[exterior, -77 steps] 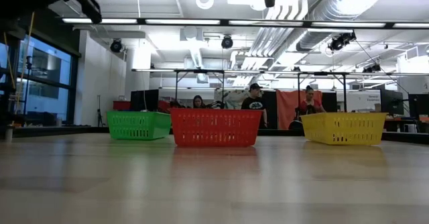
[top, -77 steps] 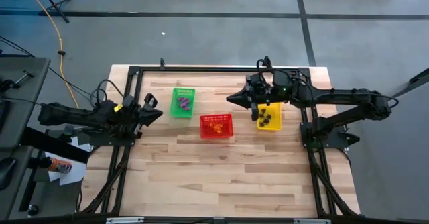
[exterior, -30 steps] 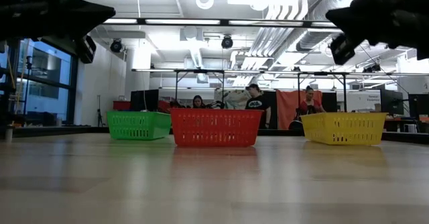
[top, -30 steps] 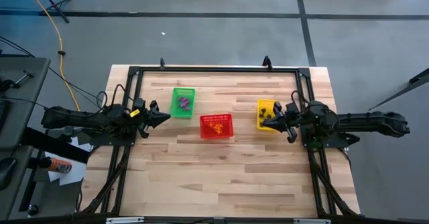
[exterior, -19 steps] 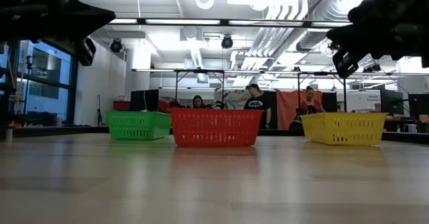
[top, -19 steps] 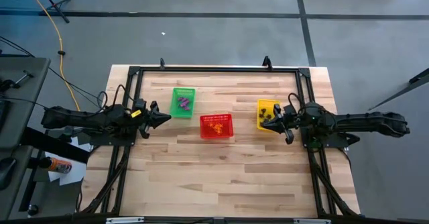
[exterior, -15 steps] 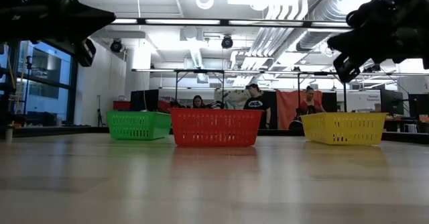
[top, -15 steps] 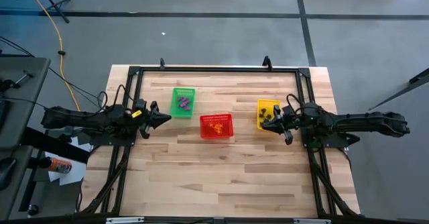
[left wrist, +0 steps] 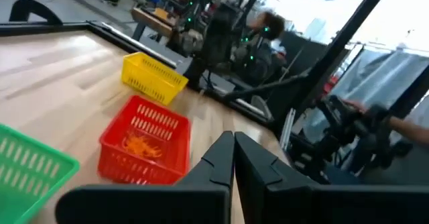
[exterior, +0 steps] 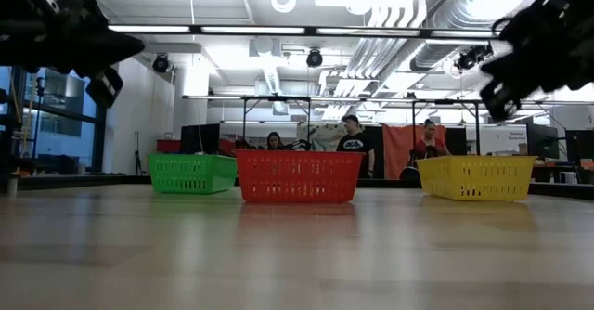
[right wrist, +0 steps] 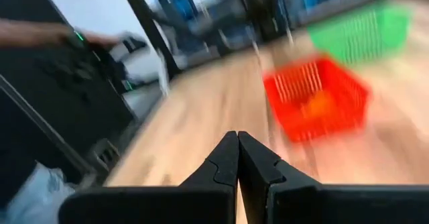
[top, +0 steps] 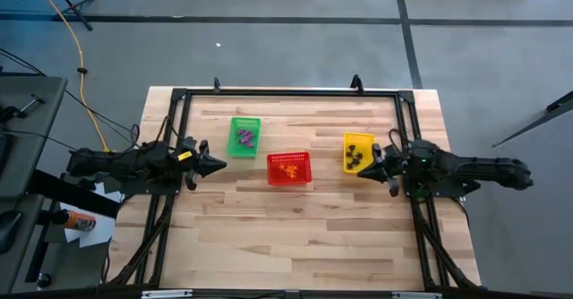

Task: Sort Halloween decoration
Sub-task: Return to Home Position

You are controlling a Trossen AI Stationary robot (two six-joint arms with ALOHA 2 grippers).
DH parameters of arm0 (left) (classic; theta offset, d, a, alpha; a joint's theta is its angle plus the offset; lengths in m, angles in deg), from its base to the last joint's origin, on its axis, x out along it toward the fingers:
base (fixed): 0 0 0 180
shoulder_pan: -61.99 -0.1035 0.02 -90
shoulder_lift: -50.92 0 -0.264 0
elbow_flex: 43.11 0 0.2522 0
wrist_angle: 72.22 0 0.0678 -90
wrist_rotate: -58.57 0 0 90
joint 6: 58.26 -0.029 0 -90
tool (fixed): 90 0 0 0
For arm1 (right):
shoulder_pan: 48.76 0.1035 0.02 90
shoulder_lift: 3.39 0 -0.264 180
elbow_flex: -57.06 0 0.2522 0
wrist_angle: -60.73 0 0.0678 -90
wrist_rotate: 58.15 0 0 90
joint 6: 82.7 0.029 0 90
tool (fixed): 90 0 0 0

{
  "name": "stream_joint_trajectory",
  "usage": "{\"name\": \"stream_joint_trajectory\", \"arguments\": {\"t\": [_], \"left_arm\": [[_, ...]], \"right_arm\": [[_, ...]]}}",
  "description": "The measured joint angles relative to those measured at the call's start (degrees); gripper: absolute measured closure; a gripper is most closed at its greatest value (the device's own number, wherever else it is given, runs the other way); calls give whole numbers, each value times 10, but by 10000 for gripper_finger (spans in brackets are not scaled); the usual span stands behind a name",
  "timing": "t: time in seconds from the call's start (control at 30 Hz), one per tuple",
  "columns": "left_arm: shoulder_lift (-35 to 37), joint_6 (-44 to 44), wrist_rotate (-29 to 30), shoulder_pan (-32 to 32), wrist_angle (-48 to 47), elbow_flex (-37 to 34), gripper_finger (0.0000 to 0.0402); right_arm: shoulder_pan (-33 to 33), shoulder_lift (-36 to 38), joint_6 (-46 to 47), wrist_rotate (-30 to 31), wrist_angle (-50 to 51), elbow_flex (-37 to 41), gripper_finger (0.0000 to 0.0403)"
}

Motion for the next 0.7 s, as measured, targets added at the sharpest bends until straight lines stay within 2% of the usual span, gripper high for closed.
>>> {"name": "stream_joint_trajectory", "arguments": {"t": [0.13, 0.27, 0.7], "left_arm": [[0, -3, -1, 9, 0, 0, 401], [0, 1, -3, 17, -1, 0, 401], [0, 1, -8, 44, -1, 0, 401]], "right_arm": [[-3, 105, -1, -2, -6, 1, 403], [-3, 107, 0, 0, -59, 1, 402], [5, 98, 0, -4, -35, 1, 402]]}}
